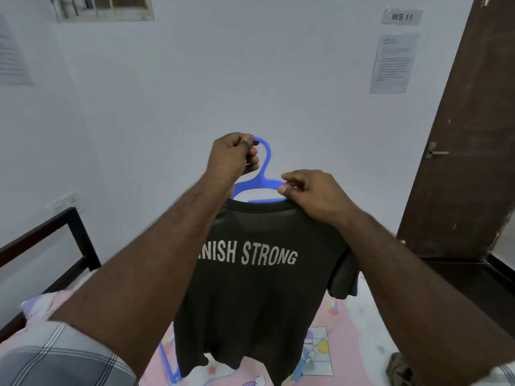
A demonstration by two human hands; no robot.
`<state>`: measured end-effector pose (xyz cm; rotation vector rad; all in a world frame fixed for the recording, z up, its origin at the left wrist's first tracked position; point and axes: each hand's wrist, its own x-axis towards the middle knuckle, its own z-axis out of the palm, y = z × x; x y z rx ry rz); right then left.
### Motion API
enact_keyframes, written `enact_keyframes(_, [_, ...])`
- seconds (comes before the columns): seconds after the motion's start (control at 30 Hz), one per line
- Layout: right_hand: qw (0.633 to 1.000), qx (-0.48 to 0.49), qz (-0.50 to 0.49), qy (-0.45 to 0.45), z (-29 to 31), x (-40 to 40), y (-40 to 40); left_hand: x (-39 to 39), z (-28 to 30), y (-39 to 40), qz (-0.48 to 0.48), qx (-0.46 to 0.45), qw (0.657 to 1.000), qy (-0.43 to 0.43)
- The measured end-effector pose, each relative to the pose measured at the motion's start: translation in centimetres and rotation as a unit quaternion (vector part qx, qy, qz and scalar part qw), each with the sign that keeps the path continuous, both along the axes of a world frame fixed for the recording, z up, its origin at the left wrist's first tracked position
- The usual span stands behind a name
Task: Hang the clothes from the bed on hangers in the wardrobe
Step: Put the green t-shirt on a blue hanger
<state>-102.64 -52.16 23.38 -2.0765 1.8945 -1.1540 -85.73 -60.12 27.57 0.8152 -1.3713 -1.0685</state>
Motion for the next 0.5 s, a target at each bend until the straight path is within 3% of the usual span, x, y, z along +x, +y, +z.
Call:
enact_keyframes(0.27, [0.989, -0.001, 0.002, -0.148, 0.5, 3.0, -2.8, 2.5, -1.0, 0.2, -0.074, -0.013, 0.994, -0.078])
enact_keyframes(0.4, [0.984, 0.002, -0.012, -0.178, -0.1, 2.1, -3.3, 6.7, -2.6, -0.7, -0.035, 0.025, 0.997, -0.07])
enact_keyframes(0.5, [0.977, 0.007, -0.014, -0.214, 0.1, 0.8, -3.3, 10.1, -5.1, -1.2, 0.011, 0.055, 0.989, -0.138])
